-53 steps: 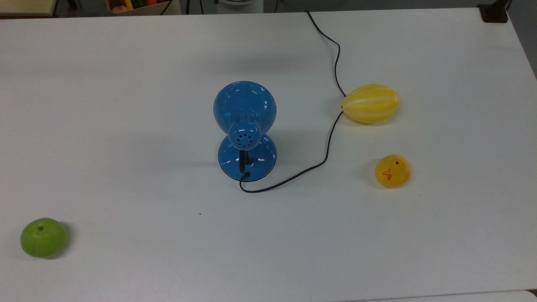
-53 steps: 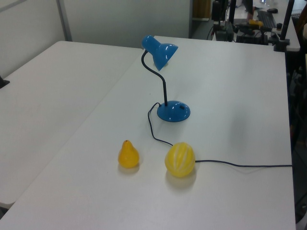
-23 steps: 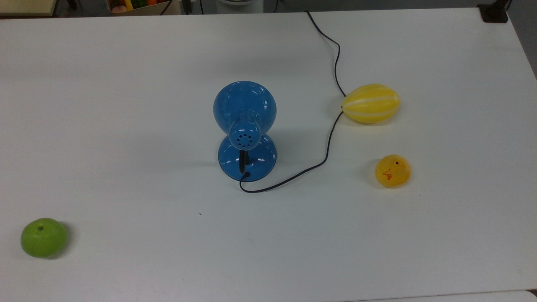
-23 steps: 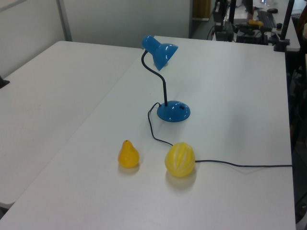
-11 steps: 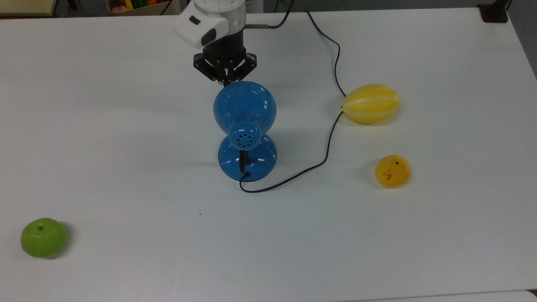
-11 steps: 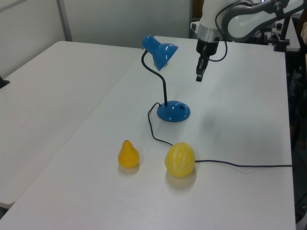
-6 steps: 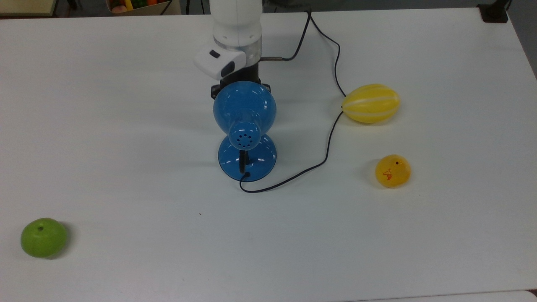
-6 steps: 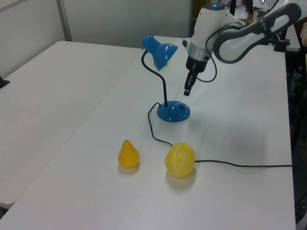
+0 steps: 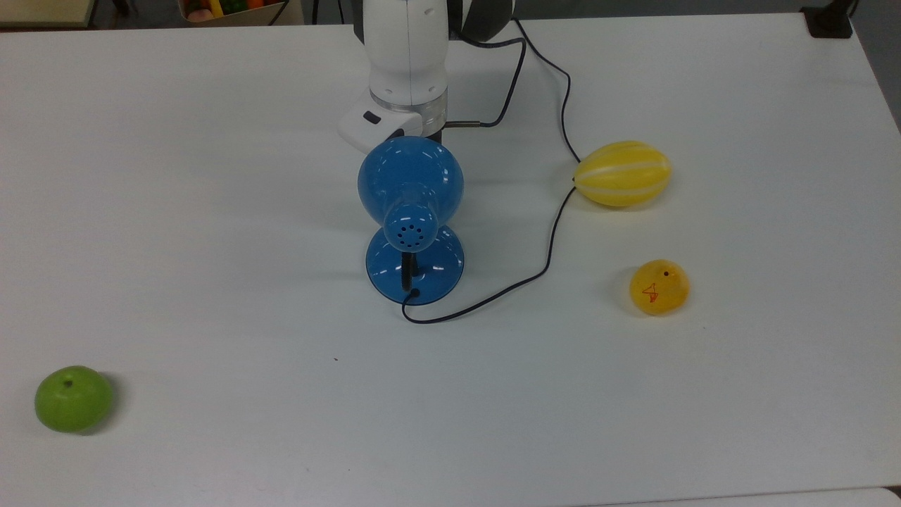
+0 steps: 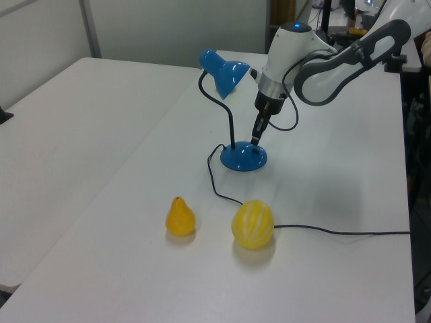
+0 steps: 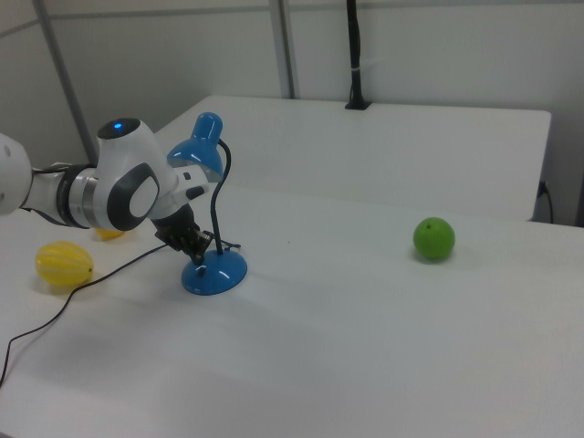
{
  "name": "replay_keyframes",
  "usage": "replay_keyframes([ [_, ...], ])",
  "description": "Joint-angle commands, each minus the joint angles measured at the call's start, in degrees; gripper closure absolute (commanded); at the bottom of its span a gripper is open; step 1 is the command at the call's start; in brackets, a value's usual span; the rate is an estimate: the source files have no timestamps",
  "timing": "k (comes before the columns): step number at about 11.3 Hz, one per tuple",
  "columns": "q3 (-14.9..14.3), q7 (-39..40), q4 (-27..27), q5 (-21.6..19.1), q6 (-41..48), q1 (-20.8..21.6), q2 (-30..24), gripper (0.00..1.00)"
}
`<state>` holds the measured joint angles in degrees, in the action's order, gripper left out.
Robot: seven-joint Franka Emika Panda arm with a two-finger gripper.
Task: Turn on desk lamp
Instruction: 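Press the switch button on the lamp base with the gripper tips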
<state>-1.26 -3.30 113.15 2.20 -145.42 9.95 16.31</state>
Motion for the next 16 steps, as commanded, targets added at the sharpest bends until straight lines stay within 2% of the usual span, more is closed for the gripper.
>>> replay_keyframes([
  [1,-0.24,-0.83,-0.56,-0.70,-1.62,0.51,1.01,1.00],
  [16,-0.24,-0.83,-1.44,-0.09,-3.73,0.86,3.99,1.00],
])
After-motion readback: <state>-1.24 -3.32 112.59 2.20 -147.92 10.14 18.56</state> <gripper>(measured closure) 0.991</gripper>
